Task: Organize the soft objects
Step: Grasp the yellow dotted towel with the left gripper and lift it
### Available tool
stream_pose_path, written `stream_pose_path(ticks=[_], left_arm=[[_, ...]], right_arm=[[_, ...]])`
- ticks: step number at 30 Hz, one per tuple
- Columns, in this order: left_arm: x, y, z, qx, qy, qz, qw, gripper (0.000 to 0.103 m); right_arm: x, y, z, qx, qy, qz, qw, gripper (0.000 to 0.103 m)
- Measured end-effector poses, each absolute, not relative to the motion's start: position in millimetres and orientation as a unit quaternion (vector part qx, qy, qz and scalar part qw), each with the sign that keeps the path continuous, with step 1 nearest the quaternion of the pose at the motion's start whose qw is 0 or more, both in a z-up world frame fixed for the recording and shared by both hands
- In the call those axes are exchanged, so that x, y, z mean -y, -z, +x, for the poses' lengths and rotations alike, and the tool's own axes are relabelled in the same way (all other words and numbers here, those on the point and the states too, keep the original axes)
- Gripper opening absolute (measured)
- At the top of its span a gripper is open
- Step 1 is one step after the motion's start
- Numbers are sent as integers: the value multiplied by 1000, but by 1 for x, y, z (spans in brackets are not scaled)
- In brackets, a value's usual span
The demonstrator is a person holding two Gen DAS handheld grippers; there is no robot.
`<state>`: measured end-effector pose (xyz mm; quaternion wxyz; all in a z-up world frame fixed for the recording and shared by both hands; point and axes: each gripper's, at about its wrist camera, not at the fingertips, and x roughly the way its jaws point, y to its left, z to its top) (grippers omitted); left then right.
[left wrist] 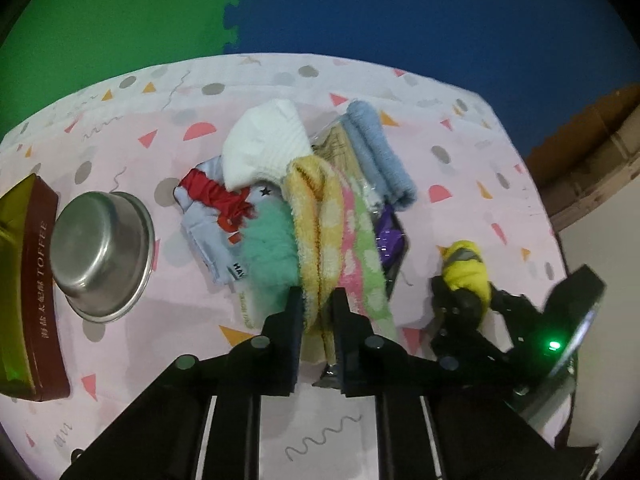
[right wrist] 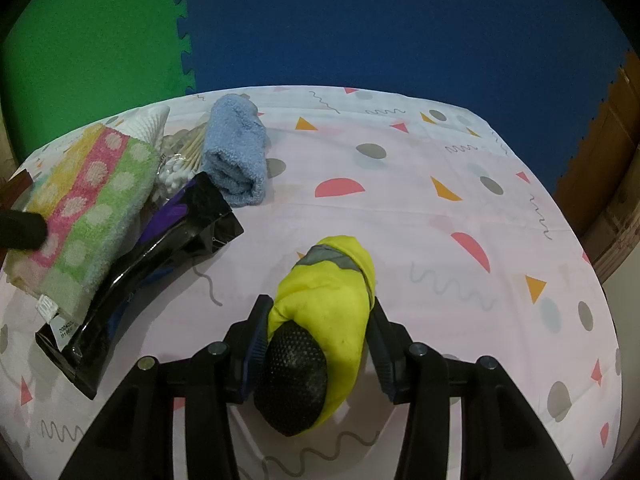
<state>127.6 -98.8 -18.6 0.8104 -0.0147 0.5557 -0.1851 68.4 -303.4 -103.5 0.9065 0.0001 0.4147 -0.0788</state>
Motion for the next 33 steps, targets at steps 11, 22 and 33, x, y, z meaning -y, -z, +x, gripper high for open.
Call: stream_pose_path(ticks=[11, 22, 33], left_arm=[[109, 24, 127, -559, 193, 5, 807, 26], [119, 37, 135, -562, 195, 6, 803, 14], [121, 12, 124, -552, 221, 10, 804, 10]], right_arm=[[304, 104, 68, -414, 79, 0, 907, 48], [303, 104, 68, -415, 79, -1, 907, 48], [303, 104, 68, -415, 79, -1, 906, 48]])
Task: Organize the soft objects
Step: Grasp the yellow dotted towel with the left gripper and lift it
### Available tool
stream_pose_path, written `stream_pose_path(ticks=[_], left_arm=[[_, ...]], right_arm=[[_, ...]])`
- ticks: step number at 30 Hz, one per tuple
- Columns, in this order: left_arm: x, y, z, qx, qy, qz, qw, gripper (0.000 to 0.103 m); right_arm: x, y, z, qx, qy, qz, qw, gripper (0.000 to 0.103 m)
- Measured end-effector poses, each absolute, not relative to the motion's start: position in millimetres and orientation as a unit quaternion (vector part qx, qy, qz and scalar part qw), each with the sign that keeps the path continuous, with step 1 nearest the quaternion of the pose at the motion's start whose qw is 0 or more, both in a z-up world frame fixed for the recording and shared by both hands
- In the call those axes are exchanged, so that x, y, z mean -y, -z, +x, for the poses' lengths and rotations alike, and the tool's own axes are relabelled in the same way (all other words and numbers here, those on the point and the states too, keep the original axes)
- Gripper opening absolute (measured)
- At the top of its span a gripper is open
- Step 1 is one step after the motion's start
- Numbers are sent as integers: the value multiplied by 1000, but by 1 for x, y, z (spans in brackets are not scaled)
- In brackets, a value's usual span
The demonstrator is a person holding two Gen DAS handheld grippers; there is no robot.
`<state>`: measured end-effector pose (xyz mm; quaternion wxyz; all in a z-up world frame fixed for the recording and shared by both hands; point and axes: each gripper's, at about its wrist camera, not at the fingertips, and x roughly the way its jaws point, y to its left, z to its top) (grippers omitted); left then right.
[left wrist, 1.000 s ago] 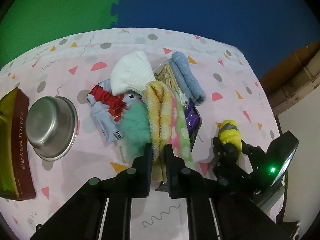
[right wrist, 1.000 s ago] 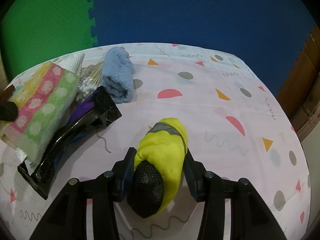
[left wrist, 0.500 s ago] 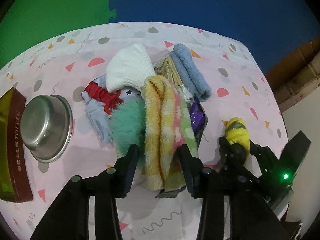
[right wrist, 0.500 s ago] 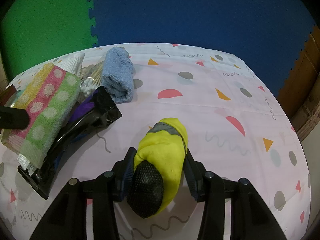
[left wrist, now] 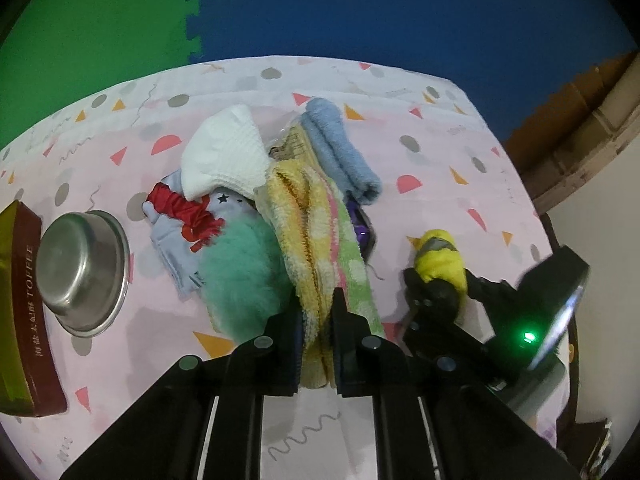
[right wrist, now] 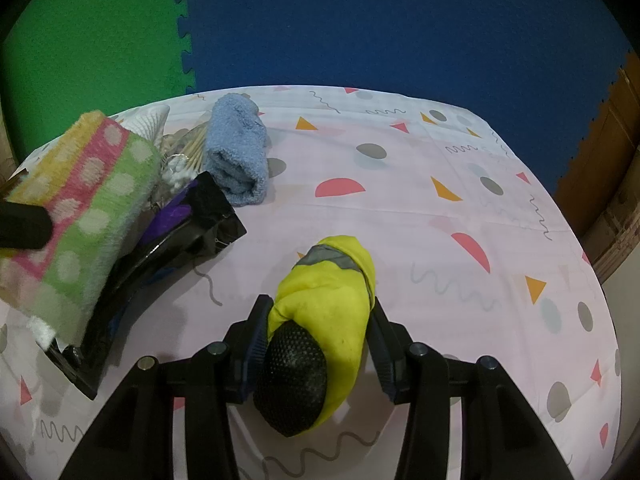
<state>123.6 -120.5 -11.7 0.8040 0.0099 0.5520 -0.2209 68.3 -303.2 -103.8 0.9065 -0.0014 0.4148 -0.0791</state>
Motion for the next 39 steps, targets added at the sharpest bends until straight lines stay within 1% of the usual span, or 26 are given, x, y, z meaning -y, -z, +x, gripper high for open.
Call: stream_pose_path(ticks=[9, 14, 22, 29, 35, 38, 39], left_arm=[[112, -22, 116, -549, 261, -21, 794, 10], [108, -31, 115, -546, 266, -32, 793, 10], [105, 6, 128, -573, 232, -14, 786, 11], [104, 15, 129, -585, 226, -11, 779, 12], [115, 23, 124, -592, 226, 6, 774, 15], [119, 30, 125, -598, 220, 14, 771, 20], [120, 33, 126, -599, 219, 14, 770, 20]], right_arm=[[304, 104, 68, -414, 79, -2, 907, 48], [304, 105, 68, -414, 79, -2, 907, 48], [304, 105, 68, -414, 79, -2, 907, 48], [303, 104, 68, -414, 79, -3, 907, 48], [303, 104, 68, -414, 80, -3, 907, 48], [304, 104, 68, -414, 79, -3, 907, 48], [303, 104, 68, -415, 79, -3, 907, 48]])
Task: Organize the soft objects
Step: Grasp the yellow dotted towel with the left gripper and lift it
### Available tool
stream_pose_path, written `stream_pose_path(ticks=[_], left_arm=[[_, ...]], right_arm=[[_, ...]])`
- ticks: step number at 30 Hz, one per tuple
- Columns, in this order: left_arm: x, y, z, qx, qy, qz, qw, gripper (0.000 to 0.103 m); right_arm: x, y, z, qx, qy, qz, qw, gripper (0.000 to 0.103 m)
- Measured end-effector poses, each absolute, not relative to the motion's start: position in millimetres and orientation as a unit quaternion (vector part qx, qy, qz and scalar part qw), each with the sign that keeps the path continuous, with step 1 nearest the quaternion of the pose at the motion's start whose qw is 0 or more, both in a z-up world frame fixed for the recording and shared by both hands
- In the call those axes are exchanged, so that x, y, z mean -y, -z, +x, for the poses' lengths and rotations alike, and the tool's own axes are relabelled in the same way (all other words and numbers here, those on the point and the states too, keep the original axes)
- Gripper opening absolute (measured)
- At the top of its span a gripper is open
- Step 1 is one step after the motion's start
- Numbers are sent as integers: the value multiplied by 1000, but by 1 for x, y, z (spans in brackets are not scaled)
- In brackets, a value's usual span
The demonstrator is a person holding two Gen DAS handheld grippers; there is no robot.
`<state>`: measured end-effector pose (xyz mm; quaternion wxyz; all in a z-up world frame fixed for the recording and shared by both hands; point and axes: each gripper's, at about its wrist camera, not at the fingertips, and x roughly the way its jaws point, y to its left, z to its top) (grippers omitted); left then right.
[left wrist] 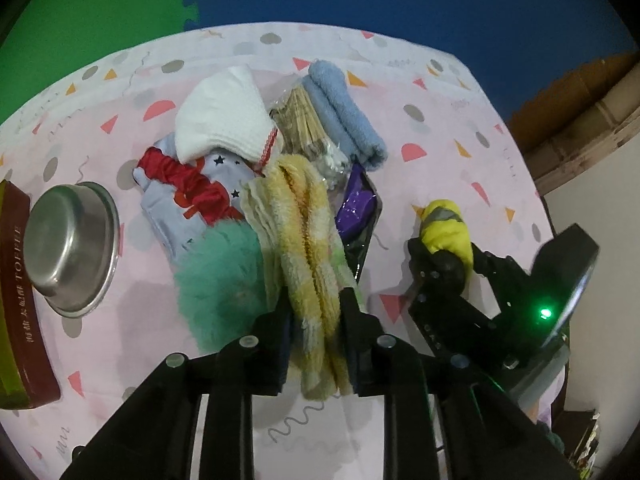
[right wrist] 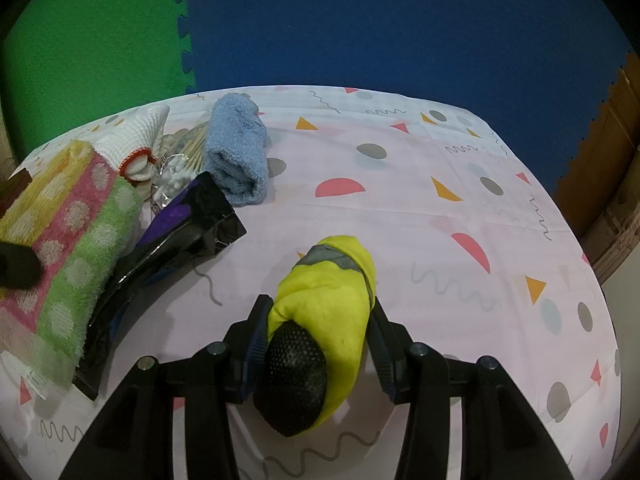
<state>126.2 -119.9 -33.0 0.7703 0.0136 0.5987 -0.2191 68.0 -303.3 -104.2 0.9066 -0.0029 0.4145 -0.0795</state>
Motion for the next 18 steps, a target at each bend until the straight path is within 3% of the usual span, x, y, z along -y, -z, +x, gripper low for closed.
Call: stream_pose_path(ticks=[5, 18], left_arm=[[123, 33, 126, -595, 226, 9, 771, 11], [118, -17, 117, -567, 278, -43, 774, 10]], right_arm=[[304, 104, 68, -415, 79, -3, 907, 48], [304, 104, 68, -415, 80, -3, 907, 48]])
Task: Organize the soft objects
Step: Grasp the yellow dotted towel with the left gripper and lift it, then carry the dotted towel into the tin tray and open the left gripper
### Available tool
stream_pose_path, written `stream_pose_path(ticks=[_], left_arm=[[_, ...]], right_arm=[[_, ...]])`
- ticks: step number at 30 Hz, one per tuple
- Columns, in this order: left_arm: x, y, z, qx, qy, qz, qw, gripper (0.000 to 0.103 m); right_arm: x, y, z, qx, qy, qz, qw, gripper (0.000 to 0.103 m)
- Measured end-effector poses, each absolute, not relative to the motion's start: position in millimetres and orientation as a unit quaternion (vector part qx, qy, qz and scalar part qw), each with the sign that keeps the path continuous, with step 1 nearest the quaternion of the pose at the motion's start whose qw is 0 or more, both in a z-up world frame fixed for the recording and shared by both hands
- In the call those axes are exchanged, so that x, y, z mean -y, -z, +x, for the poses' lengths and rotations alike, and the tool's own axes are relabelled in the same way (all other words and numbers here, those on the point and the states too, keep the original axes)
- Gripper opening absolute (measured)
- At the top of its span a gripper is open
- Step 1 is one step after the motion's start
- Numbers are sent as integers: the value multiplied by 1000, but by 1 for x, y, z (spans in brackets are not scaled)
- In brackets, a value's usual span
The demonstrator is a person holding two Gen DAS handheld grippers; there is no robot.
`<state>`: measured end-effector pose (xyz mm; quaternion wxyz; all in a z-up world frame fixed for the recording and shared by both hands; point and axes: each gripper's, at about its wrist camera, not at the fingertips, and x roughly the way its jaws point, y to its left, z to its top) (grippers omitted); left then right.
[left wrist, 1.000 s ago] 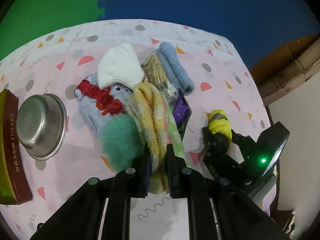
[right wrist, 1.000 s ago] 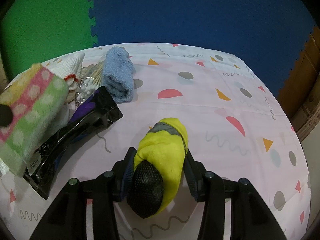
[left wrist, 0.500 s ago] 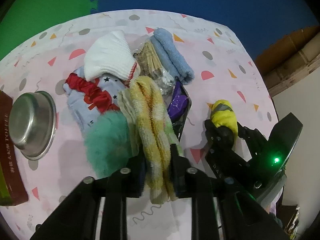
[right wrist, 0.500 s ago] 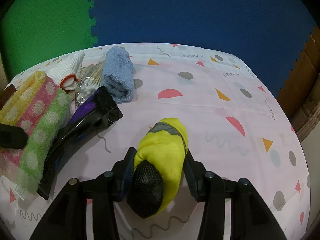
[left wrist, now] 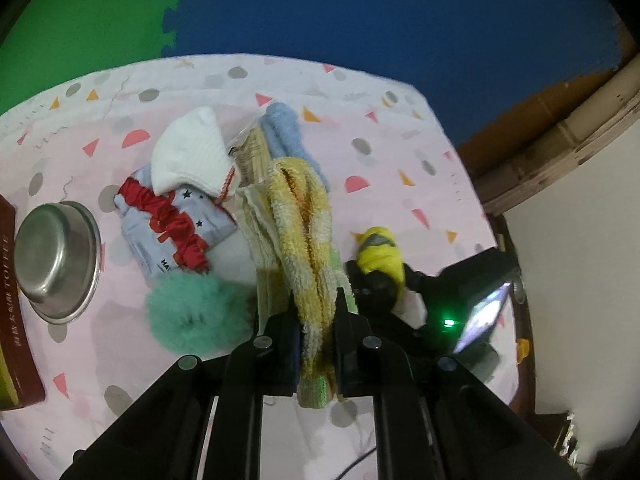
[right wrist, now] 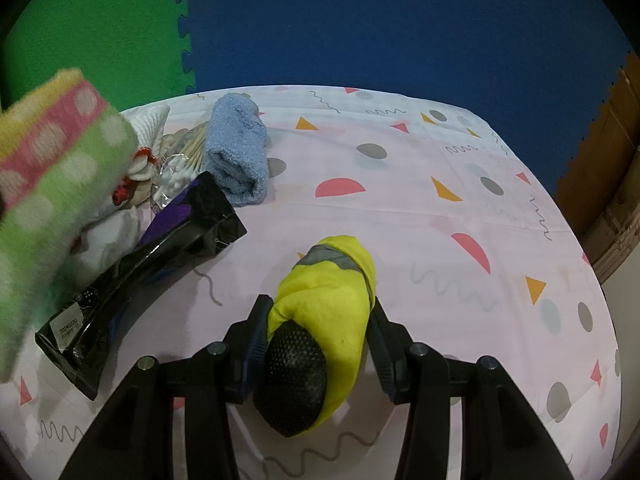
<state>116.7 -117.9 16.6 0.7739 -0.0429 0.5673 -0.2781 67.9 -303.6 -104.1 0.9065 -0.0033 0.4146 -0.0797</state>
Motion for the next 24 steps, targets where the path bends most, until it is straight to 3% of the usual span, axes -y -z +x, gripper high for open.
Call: stream_pose_path(ticks=[12, 24], left_arm=[[59, -67, 116, -518, 231, -6, 824, 10], [-94, -64, 151, -513, 65, 5, 856, 11]], right_arm=[[303, 104, 68, -415, 79, -3, 906, 48], [303, 105, 68, -415, 80, -4, 906, 48]])
